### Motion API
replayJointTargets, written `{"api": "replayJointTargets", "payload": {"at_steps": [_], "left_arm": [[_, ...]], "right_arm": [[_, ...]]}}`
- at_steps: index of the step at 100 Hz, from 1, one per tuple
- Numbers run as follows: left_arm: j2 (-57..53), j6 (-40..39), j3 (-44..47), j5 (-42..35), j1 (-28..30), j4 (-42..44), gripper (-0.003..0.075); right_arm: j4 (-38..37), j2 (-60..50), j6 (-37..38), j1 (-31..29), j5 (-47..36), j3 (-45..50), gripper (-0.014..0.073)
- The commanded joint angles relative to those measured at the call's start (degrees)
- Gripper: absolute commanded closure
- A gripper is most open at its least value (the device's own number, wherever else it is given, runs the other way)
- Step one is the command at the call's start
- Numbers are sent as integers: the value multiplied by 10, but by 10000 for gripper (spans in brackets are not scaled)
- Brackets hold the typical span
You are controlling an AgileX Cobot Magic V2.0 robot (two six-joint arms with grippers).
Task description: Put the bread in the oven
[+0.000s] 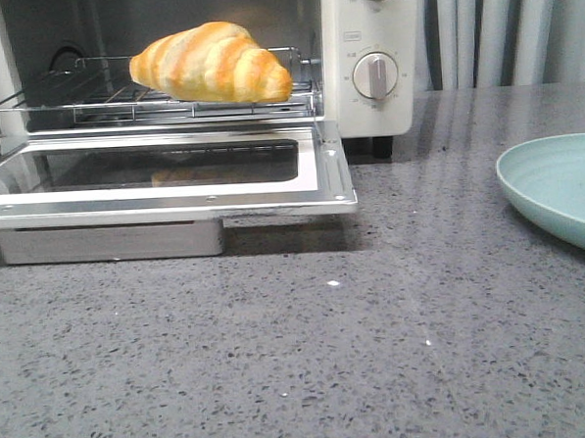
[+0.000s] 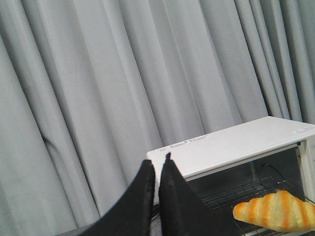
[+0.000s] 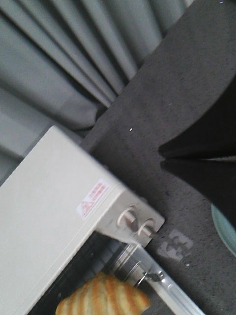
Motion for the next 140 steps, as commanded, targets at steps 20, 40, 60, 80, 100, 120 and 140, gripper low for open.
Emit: {"api": "replayJointTargets", "payload": {"at_steps": [20,40,60,80,100,120,140], "left_arm": [[4,-10,-11,-47,2,-1,740],[4,-10,-11,-47,2,-33,740],[4,-10,3,-48,2,-46,740],[4,-7,22,-59,2,-49,740],[4,10,35,-88,2,-49,740],[4,13,42,-89,2,-49,740],[4,25,45,-82,2,-49,740]], "right_arm": [[-141,-240,102,-4,-16,229,643],[-181,-372,158,-4,-3,328,644],[-166,-477,168,-4,23,383,644],[-163,-575,193,-3,23,432,644],[-172,-632,195,-2,23,512,644],[-214,-669,220,-1,23,588,644],[-234,-722,270,20,23,608,644]]}}
